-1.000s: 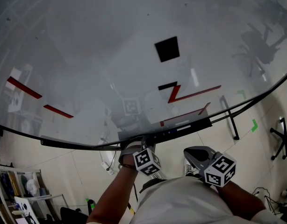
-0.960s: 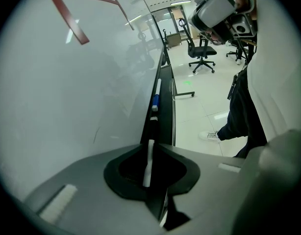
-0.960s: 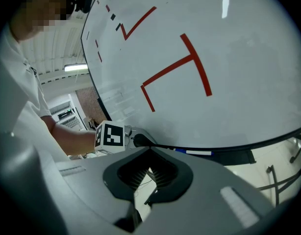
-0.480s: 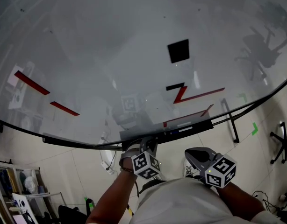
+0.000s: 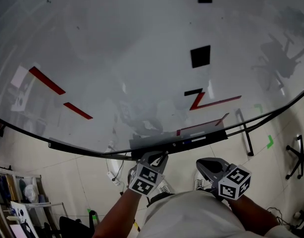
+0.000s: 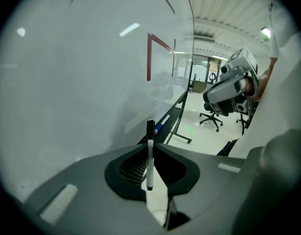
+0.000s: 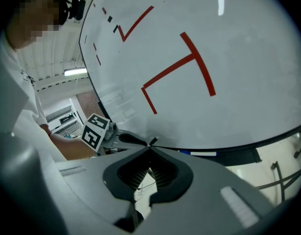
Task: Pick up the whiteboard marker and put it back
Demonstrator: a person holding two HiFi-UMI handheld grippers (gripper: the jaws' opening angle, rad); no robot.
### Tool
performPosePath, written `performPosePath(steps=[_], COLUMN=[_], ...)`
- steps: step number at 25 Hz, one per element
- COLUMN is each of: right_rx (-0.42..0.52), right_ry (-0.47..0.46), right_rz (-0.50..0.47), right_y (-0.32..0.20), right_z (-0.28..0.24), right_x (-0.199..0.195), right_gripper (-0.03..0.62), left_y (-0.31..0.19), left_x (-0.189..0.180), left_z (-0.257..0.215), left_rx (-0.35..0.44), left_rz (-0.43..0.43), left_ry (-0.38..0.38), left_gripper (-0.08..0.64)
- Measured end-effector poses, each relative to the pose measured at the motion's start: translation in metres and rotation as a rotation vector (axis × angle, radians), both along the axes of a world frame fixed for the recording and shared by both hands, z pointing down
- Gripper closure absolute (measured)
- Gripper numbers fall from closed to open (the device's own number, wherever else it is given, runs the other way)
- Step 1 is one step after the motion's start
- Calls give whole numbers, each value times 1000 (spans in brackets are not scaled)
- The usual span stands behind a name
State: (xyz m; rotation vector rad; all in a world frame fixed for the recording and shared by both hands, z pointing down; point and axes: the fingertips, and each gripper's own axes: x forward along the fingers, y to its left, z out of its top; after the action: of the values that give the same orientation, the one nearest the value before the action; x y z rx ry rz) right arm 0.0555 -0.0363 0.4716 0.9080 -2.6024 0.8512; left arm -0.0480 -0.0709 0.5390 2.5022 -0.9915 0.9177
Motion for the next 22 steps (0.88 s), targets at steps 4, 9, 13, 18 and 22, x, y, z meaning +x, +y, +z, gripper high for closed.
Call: performPosePath(steps=[4,9,13,18,22], right_rx=[-27,-27,-26,-26,-40], right_ry=[-37,-46,-48,-61,-95], right_rz=[26,48,46,60,73], right_y=[-2,-5,-3,-7,-13], right_z=[0,-3,-5,-9,-15], right_x=[4,9,9,11,13], right_gripper=[591,591,591,591,591], left_y=[7,18,21,21,24], left_x=[3,5,8,7,5], left_z=[-16,-31,-48,-67,-81], left_rx=[-24,-73,-91,-116,-129], left_rz=[-33,-92,-121,-156,-177], left_ry=[92,236,341,461,542], left_gripper=[508,508,508,508,508])
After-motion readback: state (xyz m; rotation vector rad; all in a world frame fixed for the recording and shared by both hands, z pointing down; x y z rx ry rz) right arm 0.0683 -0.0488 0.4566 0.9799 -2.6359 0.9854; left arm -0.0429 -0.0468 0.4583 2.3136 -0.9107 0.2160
